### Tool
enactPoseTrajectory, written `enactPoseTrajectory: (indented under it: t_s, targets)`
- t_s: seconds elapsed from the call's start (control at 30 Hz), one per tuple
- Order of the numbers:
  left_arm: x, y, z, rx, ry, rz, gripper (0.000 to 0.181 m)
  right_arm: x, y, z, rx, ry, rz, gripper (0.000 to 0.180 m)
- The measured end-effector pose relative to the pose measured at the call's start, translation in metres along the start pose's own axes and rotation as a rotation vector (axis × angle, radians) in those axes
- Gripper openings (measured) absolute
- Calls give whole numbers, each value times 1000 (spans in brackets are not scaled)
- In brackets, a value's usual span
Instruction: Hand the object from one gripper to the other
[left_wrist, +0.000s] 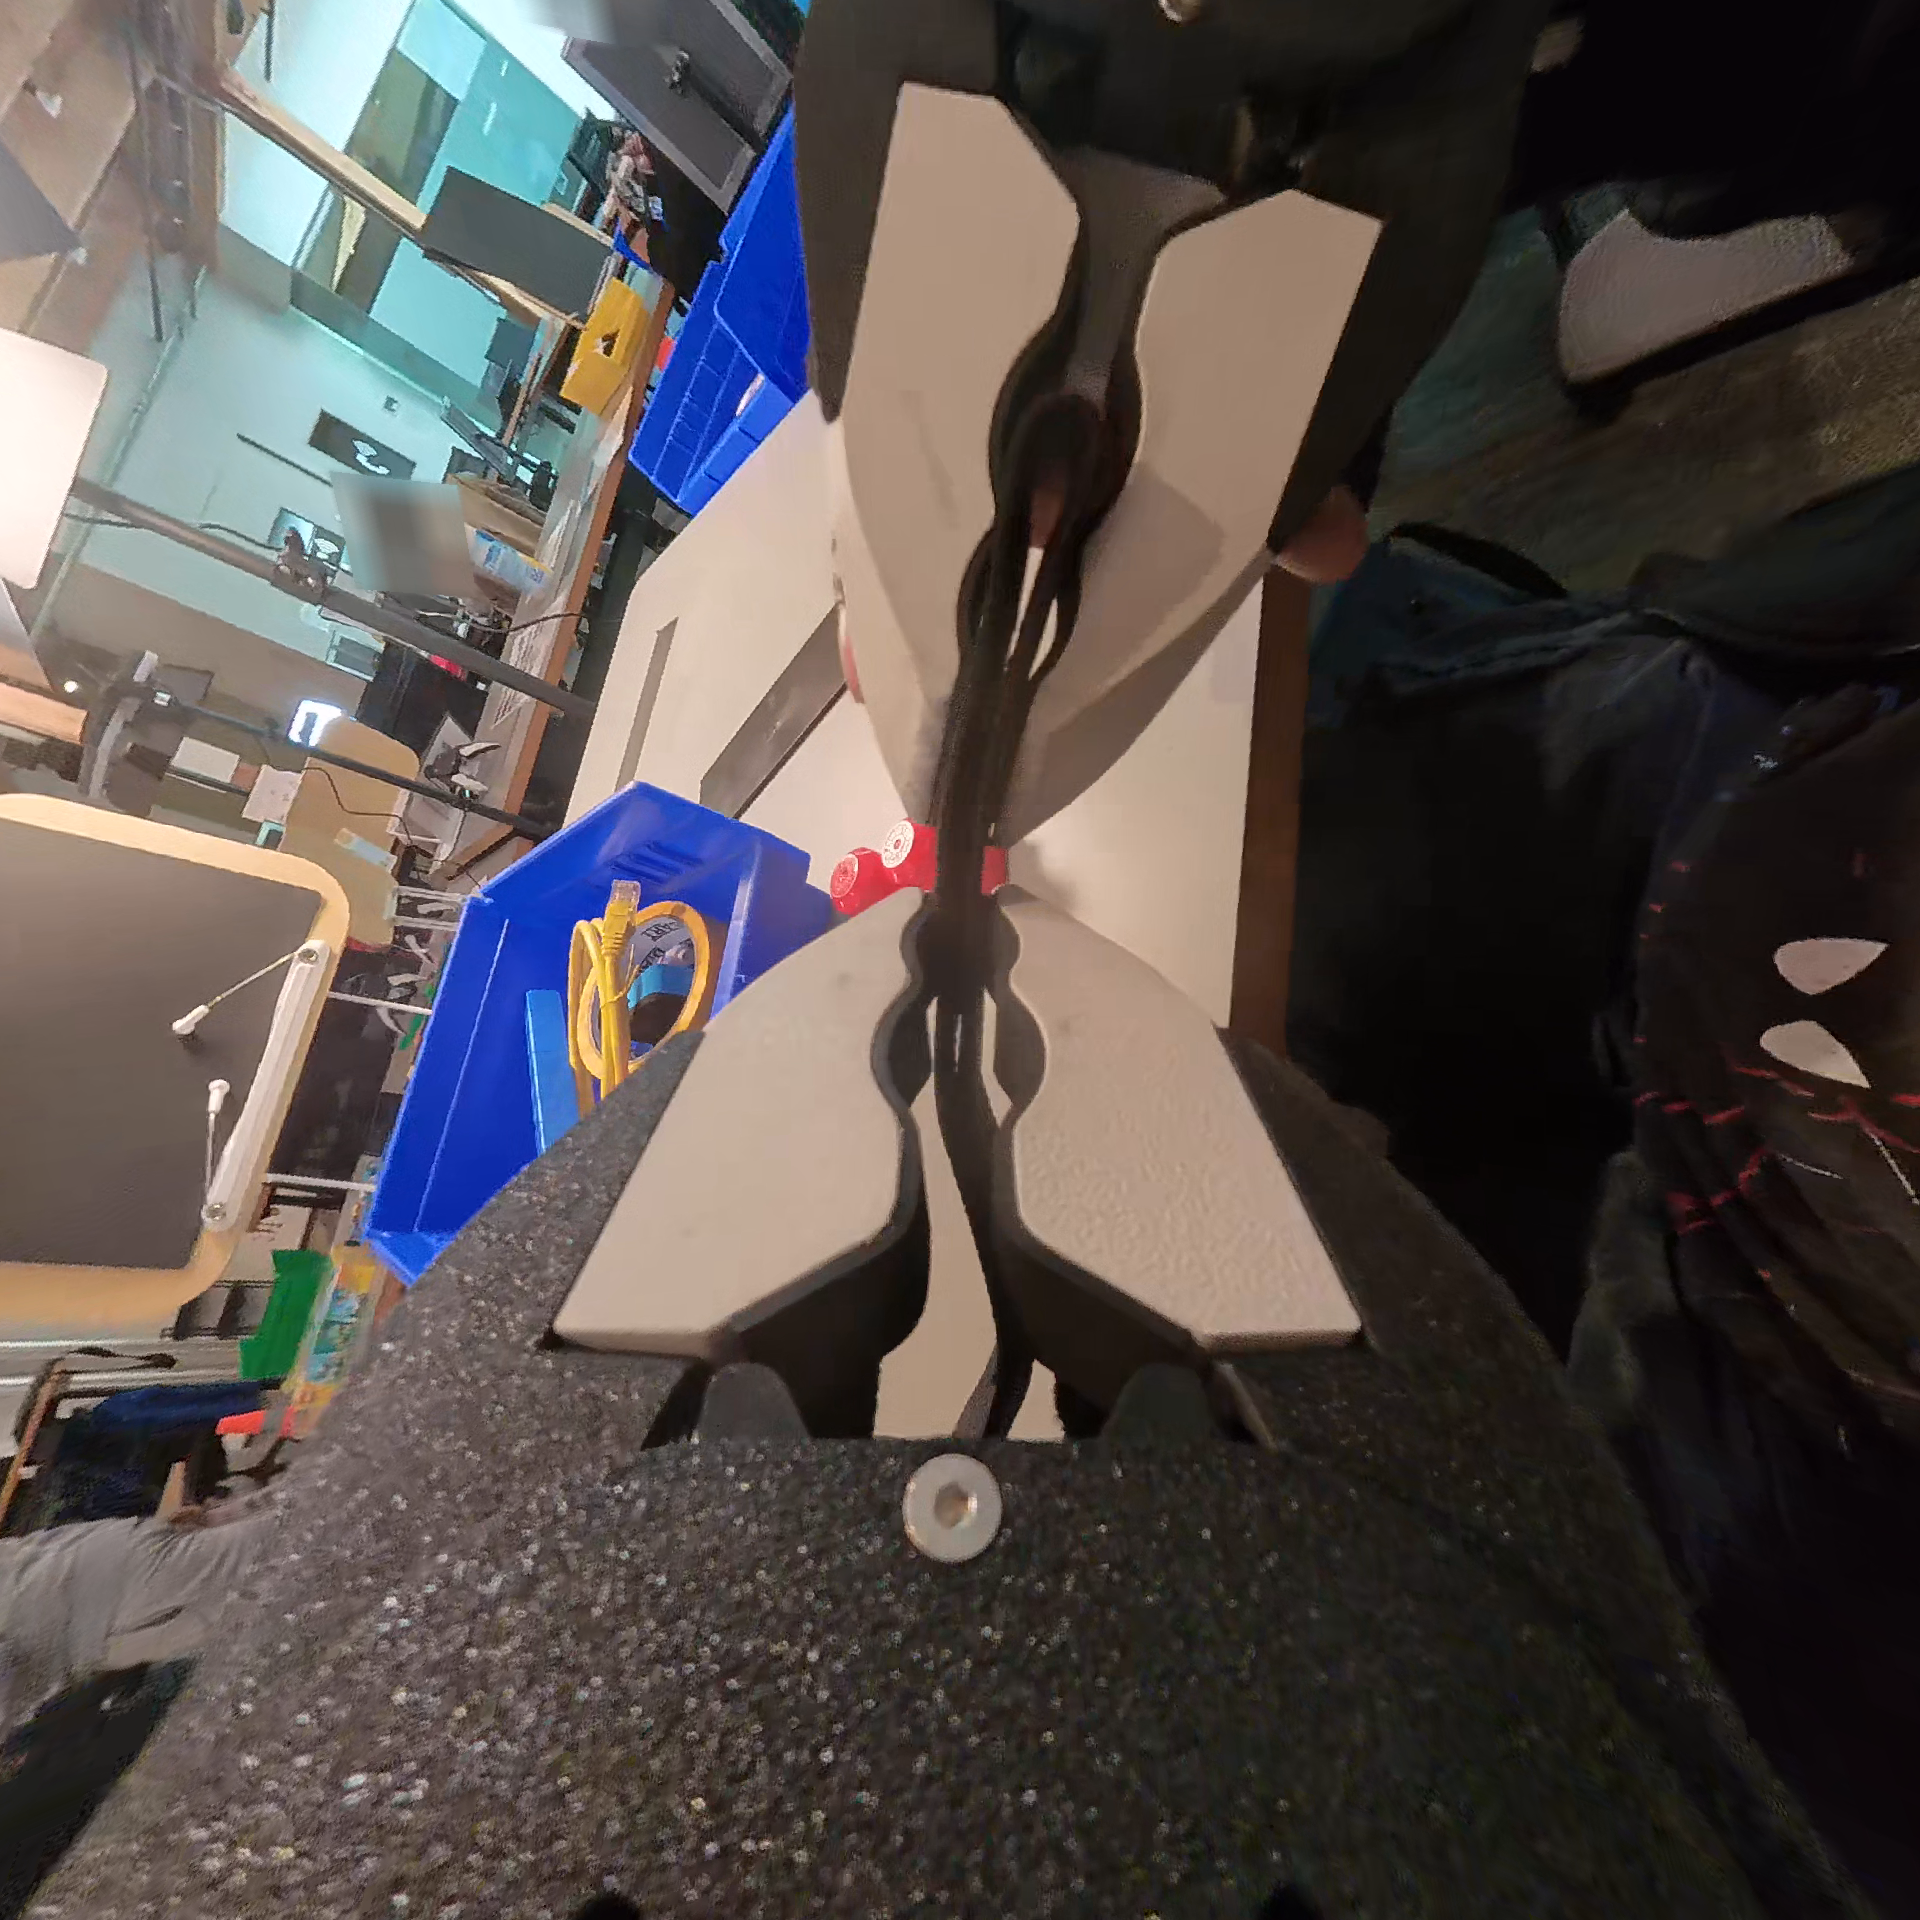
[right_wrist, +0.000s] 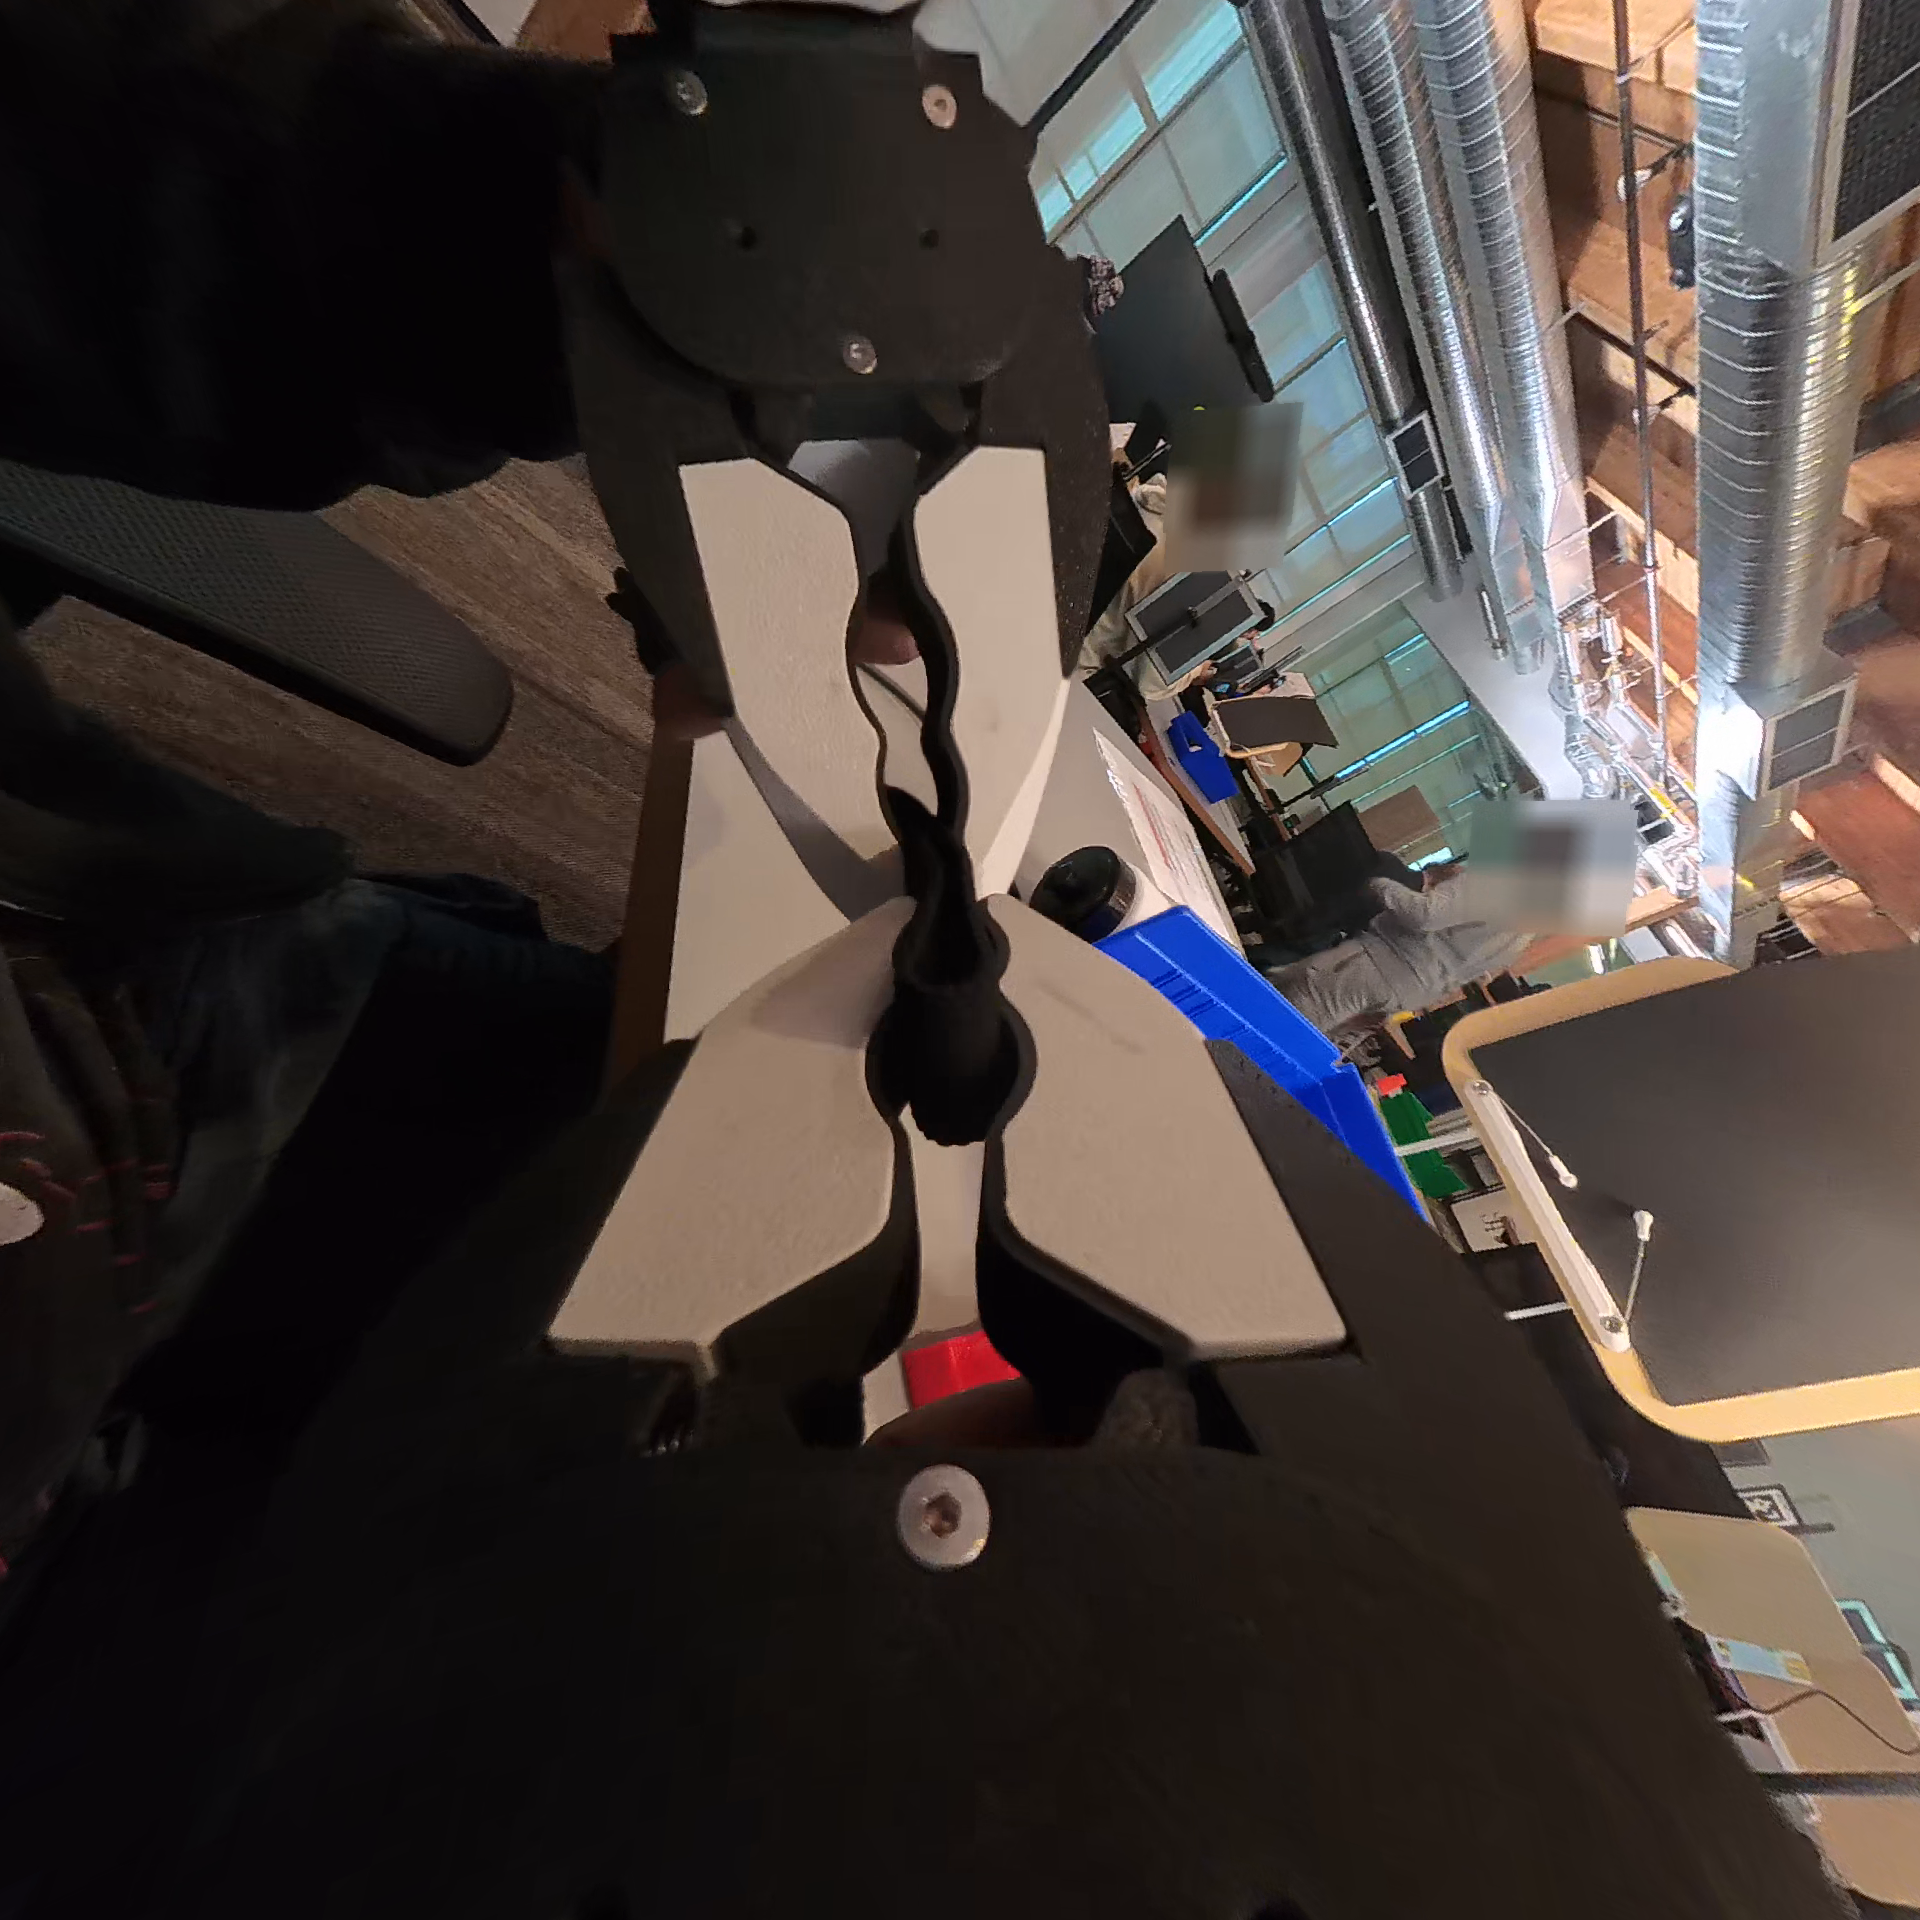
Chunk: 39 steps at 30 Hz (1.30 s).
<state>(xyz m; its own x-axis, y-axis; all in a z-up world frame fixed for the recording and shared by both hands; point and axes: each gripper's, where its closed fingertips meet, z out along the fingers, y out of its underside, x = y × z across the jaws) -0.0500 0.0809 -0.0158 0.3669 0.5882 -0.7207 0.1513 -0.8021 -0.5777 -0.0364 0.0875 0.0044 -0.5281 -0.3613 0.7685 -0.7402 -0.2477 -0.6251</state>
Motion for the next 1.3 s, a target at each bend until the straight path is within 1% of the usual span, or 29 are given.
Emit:
enactPoseTrajectory:
  t_s: [0.03, 0.17, 0.23, 0.3, 0.37, 0.43, 0.47, 0.53, 0.6, 0.63, 0.7, 0.77, 0.87, 0.93, 1.0, 1.1, 1.2, 1.3]
  targets:
    - [-1, 2, 0, 1, -2, -9, 11, 1, 0, 0, 1, 8, 1, 6]
    - [-11, 17, -3, -47, -51, -16, 36, 12, 2, -2, 17, 61, 33, 5]
    - [-21, 16, -7, -41, -102, -26, 39, 28, 9, -4, -14, 148, 38, 6]
    - [-31, 3, -16, 33, -149, -75, 39, 48, 15, -9, -45, 266, 33, 5]
    - [-39, -18, -26, 170, -140, -217, 38, 64, 17, -15, -47, 367, 58, 5]
    - [-37, -37, -34, 319, -29, -406, 30, 78, 16, -22, -24, 454, 97, 4]
    - [-31, -44, -35, 379, 66, -495, 27, 81, 15, -23, -7, 467, 120, 4]
    - [-11, -52, -33, 443, 276, -614, 28, 82, 13, -24, 27, 464, 180, 5]
    - [2, -52, -23, 466, 397, -671, 29, 84, 9, -25, 69, 468, 241, 5]
    - [3, -48, -14, 466, 397, -690, 32, 83, 7, -24, 92, 453, 276, 5]
    - [-4, -38, 3, 471, 340, -731, 38, 78, 0, -22, 161, 387, 358, 5]
    - [-15, -32, 12, 521, 296, -802, 43, 75, -10, -23, 258, 325, 464, 4]
    - [-34, -29, 10, 679, 246, -905, 52, 70, -23, -25, 430, 189, 669, 5]
    - [-45, -29, 1, 801, 206, -921, 54, 66, -24, -23, 502, 107, 783, 5]
    - [-50, -30, -9, 880, 172, -896, 54, 66, -19, -18, 520, 85, 859, 5]
    - [-55, -31, -20, 928, 122, -843, 54, 55, -12, -9, 523, -3, 933, 4]
    - [-62, -27, -30, 934, 94, -827, 54, 43, -5, -2, 491, -117, 988, 5]
    - [-60, -18, -33, 891, 120, -807, 51, 37, 1, -4, 464, -166, 977, 5]
